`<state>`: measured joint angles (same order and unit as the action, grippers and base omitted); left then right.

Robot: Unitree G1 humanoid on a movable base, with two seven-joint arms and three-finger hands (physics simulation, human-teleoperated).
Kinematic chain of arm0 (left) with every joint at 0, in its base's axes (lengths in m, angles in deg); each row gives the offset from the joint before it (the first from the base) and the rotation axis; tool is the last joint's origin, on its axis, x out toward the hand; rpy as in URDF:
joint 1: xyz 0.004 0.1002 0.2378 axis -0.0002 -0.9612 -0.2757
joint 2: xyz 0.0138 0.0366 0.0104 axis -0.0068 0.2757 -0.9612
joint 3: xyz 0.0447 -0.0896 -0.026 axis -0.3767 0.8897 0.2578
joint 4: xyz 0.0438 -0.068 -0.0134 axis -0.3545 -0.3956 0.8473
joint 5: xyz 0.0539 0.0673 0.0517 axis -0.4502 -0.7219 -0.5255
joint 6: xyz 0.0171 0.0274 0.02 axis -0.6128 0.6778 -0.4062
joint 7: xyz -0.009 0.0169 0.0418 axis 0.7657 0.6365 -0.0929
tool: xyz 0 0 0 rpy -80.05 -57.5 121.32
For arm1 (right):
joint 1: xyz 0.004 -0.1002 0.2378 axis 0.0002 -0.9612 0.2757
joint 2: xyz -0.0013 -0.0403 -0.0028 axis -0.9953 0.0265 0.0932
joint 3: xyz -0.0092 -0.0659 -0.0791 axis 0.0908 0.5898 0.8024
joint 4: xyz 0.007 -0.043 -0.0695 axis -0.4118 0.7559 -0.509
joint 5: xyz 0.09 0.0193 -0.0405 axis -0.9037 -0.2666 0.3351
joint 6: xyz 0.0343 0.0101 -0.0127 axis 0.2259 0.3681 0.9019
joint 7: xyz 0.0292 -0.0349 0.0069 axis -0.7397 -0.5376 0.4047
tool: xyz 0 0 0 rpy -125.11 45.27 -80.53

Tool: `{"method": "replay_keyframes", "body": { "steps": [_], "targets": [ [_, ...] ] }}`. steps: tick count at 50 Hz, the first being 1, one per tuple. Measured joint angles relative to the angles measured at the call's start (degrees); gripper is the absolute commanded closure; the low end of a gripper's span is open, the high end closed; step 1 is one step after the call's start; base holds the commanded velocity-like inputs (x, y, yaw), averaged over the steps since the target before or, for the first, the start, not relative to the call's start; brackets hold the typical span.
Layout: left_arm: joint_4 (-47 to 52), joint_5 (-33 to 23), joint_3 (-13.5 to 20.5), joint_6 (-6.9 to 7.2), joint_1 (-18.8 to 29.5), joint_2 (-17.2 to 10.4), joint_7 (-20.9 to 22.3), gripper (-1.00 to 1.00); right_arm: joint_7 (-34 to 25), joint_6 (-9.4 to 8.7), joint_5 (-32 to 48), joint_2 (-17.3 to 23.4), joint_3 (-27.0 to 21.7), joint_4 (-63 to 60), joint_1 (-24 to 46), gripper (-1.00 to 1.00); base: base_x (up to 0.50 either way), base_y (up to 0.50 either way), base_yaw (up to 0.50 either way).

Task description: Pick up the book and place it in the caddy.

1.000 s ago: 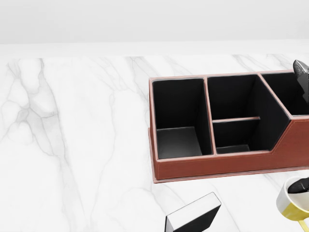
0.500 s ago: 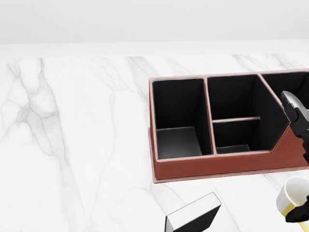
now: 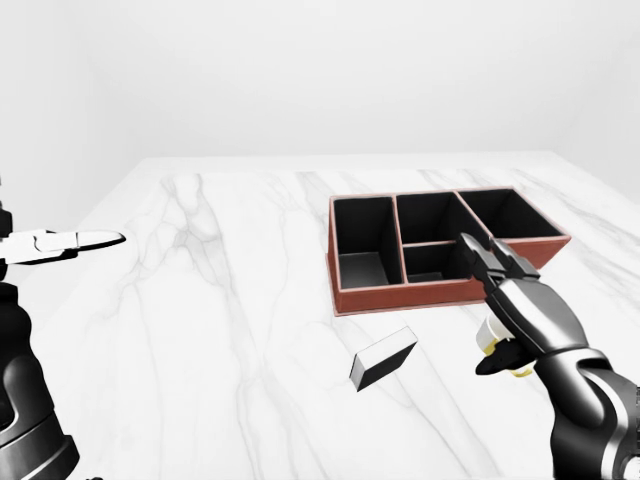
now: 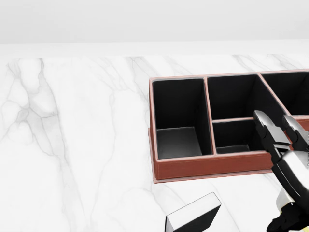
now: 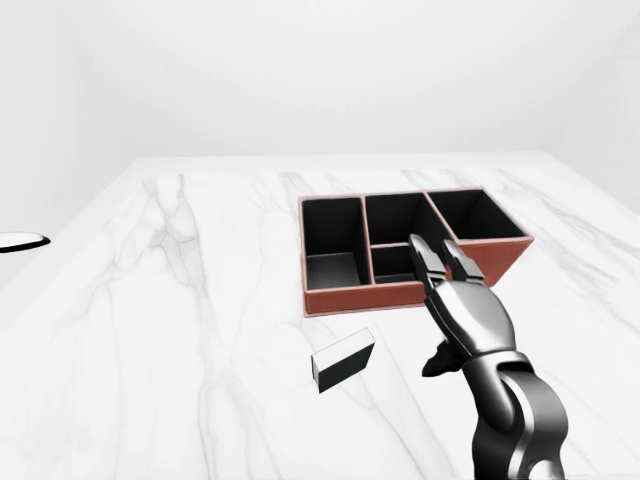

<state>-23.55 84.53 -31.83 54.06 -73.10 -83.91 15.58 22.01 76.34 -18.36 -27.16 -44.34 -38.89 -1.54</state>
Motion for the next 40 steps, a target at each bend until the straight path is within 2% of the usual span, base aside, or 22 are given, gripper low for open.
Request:
{"method": "replay_keyframes", "body": {
  "steps": [17, 40],
  "targets": [
    [-0.04, 0.08, 0.08, 0.00, -0.07, -0.03, 0.03, -1.00, 3.24, 0.00, 11.71, -0.08, 5.56, 2.37, -0.74, -1.00, 0.00, 0.00, 0.00],
    [0.33, 0.05, 0.18, 0.00, -0.19, 0.07, -0.02, -1.00, 5.81, 0.00, 19.91, -0.90, 10.46, 2.47, -3.10, -1.00, 0.00, 0.00, 0.00]
  ]
}}
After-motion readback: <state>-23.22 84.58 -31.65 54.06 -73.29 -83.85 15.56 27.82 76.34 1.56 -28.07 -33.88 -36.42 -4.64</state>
